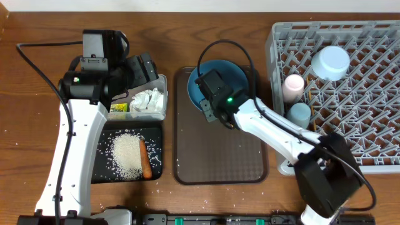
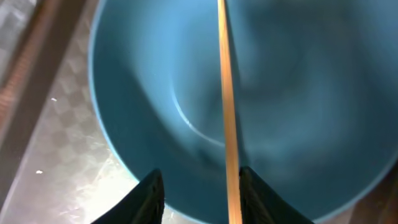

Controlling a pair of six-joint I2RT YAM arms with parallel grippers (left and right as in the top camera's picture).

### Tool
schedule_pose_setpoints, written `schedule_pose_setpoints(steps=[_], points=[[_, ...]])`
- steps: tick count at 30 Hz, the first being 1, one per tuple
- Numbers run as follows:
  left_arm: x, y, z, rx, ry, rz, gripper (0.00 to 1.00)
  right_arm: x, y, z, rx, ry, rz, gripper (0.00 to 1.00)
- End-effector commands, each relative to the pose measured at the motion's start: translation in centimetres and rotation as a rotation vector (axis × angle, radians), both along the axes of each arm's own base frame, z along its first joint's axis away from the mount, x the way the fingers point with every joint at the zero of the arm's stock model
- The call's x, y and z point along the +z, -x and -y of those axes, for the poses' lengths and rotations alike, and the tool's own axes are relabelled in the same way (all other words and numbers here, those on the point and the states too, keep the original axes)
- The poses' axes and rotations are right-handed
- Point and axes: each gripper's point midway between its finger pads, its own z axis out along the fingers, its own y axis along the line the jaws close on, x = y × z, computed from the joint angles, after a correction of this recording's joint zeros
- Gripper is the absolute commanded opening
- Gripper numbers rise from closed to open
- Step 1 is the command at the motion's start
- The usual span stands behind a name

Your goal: Sort waste into correct bins and load items into the dishwasher rack

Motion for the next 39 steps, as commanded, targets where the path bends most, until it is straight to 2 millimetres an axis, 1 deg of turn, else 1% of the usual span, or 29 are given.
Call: schedule_pose_setpoints(steps=[1,5,11,16,33,36,39], points=[[0.6,0.1,-0.3,0.01,-0.006,0.018,0.95,-0.9,-0.4,0.7,-0.032,0.021,-0.006,0.37],[0.6,0.1,-0.3,0.01,-0.006,0.019,0.95,-1.5,-0.4,0.7,-0.033,0.028,-0.015,0.36],[0.6,0.1,-0.3,0.01,-0.006,0.018,0.95,-1.5,-1.0,1.5,-0.056,0.05,0.001,0.35],[0.6,0.1,-0.3,0.01,-0.006,0.018,0.95,-1.6,-0.9,1.9,-0.062,0.058,-0.008,0.31],[0.6,0.1,-0.3,0.01,-0.006,0.019,0.95,-1.9,-0.6,2.3,-0.057,0.077,-0.026,0.31],[0.6,0.1,-0.3,0.01,-0.006,0.019,0.95,-1.9,-0.7,2.5,-0.061,0.076,-0.025,0.32],[0.6,0.1,-0.3,0.01,-0.006,0.019,0.95,-2.0,-0.5,2.7,-0.062,0.084,-0.035,0.31]])
